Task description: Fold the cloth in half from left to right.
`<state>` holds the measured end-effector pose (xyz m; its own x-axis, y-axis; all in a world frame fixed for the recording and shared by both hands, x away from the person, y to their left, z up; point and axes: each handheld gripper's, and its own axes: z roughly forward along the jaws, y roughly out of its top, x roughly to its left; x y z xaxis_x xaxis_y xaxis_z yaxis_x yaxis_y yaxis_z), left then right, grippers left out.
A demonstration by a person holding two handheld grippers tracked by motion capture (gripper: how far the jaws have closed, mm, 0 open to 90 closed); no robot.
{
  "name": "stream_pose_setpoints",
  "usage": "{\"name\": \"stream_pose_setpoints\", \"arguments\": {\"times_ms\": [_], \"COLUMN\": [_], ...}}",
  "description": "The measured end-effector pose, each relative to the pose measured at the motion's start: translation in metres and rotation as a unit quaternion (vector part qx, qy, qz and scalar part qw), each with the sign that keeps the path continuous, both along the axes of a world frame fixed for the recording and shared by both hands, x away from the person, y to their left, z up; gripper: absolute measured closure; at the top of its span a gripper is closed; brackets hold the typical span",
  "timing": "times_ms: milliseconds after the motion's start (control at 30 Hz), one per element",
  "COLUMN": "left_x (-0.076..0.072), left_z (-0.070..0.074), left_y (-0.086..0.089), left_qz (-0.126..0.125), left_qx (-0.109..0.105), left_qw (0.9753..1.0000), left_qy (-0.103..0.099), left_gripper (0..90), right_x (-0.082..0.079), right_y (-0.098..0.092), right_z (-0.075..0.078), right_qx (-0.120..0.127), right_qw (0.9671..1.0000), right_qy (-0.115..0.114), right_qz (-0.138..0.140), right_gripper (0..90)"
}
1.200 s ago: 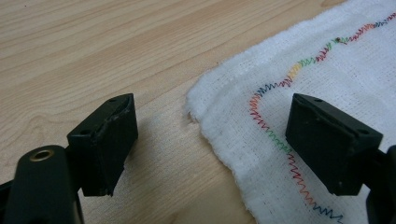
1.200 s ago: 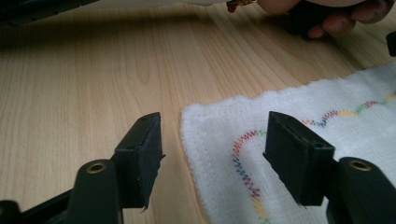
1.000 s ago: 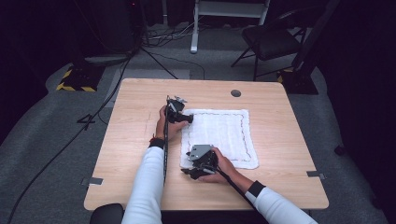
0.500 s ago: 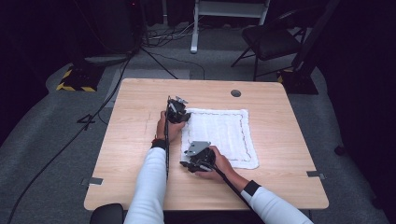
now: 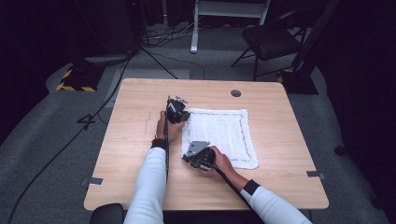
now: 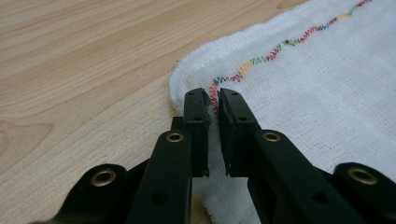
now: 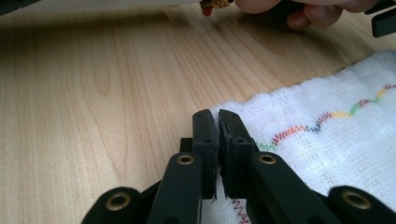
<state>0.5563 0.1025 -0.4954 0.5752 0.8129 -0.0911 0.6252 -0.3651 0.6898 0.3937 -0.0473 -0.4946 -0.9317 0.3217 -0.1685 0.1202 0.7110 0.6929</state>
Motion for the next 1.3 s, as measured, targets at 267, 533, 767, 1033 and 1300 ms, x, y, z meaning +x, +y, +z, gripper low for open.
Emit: {"name": "stream_pose_setpoints", "arguments": {"times_ms": [267, 533, 767, 1033, 1300], "left_x": [-0.005, -0.011, -0.016, -0.022, -0.023], "left_z": [0.002, 0.006, 0.010, 0.023, 0.033], "left_y": [0.008, 0.024, 0.040, 0.053, 0.051], "left_qz": [-0.010, -0.003, -0.002, 0.003, 0.000], "left_qx": [0.014, 0.028, 0.027, 0.028, 0.021], "left_qw": [0.9998, 0.9996, 0.9996, 0.9993, 0.9990], "left_qy": [-0.004, -0.008, -0.010, -0.023, -0.038], "left_gripper": [83.2, 83.3, 83.4, 83.4, 83.7], "right_x": [-0.002, -0.008, -0.010, -0.012, -0.008], "right_y": [0.003, 0.016, 0.028, 0.029, 0.013], "right_z": [0.000, 0.001, 0.006, 0.016, 0.029], "right_qx": [0.002, 0.005, 0.017, 0.028, 0.044], "right_qw": [1.0000, 0.9998, 0.9995, 0.9991, 0.9988], "right_qy": [0.003, 0.000, -0.006, -0.009, -0.008], "right_qz": [0.006, 0.018, 0.028, 0.029, 0.020], "right_gripper": [87.0, 87.3, 87.4, 87.5, 87.5]}}
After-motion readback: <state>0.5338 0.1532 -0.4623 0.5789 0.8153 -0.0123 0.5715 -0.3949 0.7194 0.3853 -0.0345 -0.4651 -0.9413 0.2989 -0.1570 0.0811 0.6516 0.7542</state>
